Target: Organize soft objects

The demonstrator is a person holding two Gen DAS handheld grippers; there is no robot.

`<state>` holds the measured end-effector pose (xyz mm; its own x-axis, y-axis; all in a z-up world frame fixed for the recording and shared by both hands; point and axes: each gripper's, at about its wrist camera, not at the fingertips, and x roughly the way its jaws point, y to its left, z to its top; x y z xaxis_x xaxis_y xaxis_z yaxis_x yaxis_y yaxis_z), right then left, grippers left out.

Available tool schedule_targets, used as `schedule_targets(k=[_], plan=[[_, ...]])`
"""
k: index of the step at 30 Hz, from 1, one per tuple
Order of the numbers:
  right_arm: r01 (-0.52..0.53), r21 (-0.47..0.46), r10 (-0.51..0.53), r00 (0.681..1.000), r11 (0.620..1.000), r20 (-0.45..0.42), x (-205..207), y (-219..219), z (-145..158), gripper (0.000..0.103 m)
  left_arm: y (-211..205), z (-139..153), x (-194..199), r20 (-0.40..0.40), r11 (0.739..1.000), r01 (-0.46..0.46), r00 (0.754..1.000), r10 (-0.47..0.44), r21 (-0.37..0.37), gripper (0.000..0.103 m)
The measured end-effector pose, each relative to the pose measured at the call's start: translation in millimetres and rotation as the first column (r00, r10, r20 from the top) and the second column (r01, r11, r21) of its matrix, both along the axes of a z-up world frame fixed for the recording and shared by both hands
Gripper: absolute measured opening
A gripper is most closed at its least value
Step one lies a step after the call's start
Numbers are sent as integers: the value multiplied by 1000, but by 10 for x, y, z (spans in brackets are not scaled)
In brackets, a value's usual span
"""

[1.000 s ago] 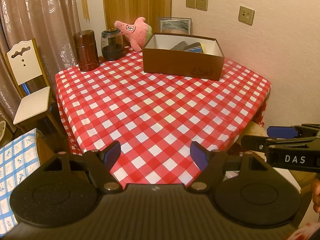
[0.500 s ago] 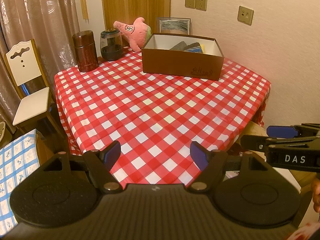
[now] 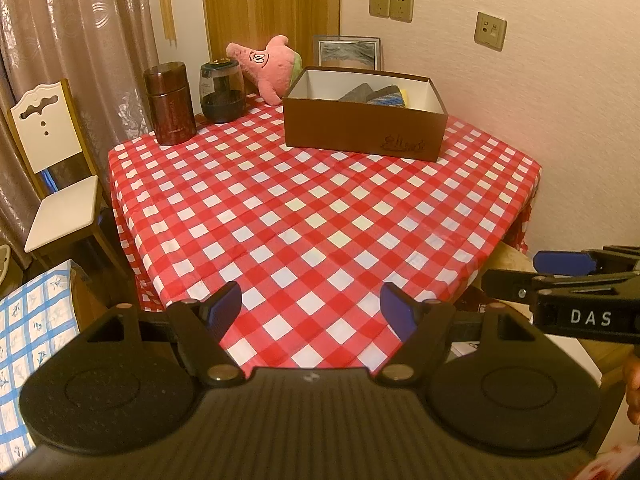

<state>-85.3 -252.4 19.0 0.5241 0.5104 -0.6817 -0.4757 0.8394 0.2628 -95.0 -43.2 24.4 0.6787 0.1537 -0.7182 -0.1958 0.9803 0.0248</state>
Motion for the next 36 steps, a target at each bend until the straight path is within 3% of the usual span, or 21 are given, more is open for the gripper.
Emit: schedule_targets(k=[36], plan=[[4,-1,-4,1000,1000,-4,12,6,3,69,-76,8,28,0,1000,-2,1000,2,3,75]])
